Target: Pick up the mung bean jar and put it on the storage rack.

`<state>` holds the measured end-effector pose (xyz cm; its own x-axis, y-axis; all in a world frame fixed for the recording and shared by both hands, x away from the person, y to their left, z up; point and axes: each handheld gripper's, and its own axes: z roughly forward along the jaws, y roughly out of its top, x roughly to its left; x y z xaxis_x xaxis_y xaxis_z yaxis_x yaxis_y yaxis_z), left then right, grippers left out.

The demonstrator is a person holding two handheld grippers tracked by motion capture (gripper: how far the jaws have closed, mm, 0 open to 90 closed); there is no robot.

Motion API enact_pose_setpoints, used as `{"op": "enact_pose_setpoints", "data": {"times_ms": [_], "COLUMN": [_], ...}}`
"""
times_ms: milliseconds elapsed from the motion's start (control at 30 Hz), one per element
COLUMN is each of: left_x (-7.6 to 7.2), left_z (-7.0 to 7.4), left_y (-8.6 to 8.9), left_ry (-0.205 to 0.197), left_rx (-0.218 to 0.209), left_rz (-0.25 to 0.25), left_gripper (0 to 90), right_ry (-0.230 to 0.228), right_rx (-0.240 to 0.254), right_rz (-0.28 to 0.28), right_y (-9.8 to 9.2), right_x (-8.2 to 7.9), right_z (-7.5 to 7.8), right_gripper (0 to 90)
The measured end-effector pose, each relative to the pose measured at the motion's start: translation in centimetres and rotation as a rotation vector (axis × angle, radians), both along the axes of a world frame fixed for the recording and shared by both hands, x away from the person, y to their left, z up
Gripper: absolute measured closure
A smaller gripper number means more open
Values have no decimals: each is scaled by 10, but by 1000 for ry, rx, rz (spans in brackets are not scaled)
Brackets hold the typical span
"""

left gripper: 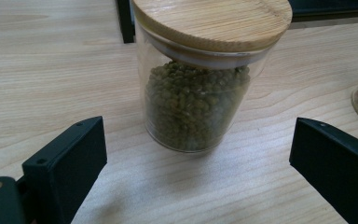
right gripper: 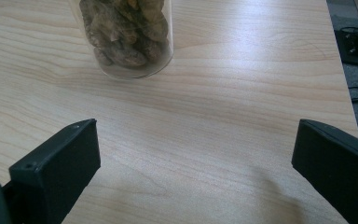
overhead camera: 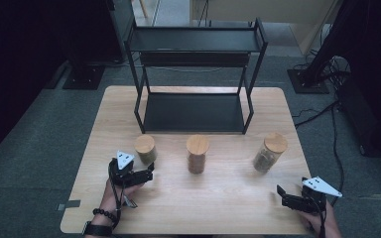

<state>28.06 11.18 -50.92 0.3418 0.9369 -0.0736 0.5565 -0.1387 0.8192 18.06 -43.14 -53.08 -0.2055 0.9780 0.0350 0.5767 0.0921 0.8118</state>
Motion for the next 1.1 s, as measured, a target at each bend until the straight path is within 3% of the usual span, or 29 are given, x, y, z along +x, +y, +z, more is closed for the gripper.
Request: {"op": "enact_pose_setpoints", "data": {"times_ms": [1100], "left_x": [23], "left_z": [-2], "left_y": [-20], "left_ry": [4], "left_rx": [27], "left_rz": [-3], "left_gripper": [48], "right_ry": [1], "right_rx": [-14], "right_rz": [-1], "right_y": [2], "right_x": [0], "right_z": [0], "right_gripper": [30]}}
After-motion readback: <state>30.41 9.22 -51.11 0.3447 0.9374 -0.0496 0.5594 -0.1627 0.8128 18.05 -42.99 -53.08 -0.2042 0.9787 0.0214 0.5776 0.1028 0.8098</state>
